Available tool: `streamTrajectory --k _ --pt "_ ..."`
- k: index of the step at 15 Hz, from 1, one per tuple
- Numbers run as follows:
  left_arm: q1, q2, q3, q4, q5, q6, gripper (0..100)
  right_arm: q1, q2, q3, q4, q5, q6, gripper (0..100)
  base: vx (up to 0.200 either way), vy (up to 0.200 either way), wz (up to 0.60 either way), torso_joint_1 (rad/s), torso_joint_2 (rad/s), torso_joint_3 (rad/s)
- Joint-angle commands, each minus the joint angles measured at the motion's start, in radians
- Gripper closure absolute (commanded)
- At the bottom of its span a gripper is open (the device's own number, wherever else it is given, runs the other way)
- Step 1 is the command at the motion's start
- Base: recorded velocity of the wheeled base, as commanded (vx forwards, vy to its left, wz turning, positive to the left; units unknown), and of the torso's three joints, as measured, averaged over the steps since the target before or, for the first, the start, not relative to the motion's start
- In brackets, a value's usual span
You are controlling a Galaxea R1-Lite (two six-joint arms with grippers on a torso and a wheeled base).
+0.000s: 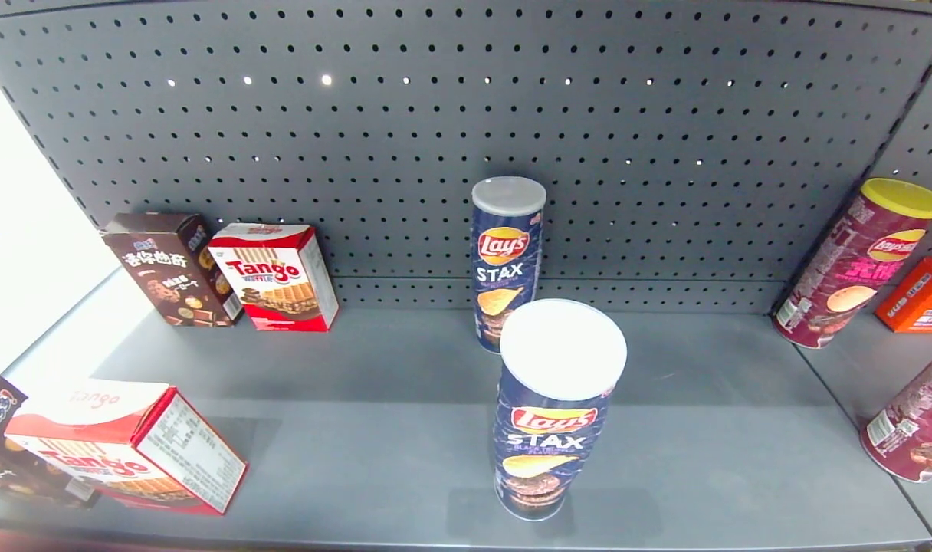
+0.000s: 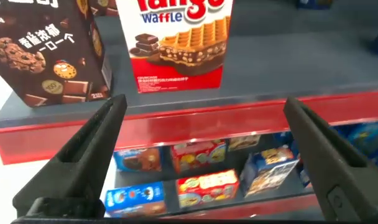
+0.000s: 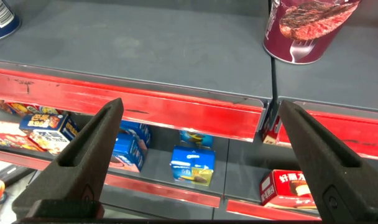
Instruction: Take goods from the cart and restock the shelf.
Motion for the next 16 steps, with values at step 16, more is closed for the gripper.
streamTrajectory --k 16 --pt "-0.003 -0.025 -0.006 0.081 0.155 0.064 0 0.000 0.002 0.000 0.000 -0.001 0.000 0 0.000 0.000 0.00 0.000 0.00 0.000"
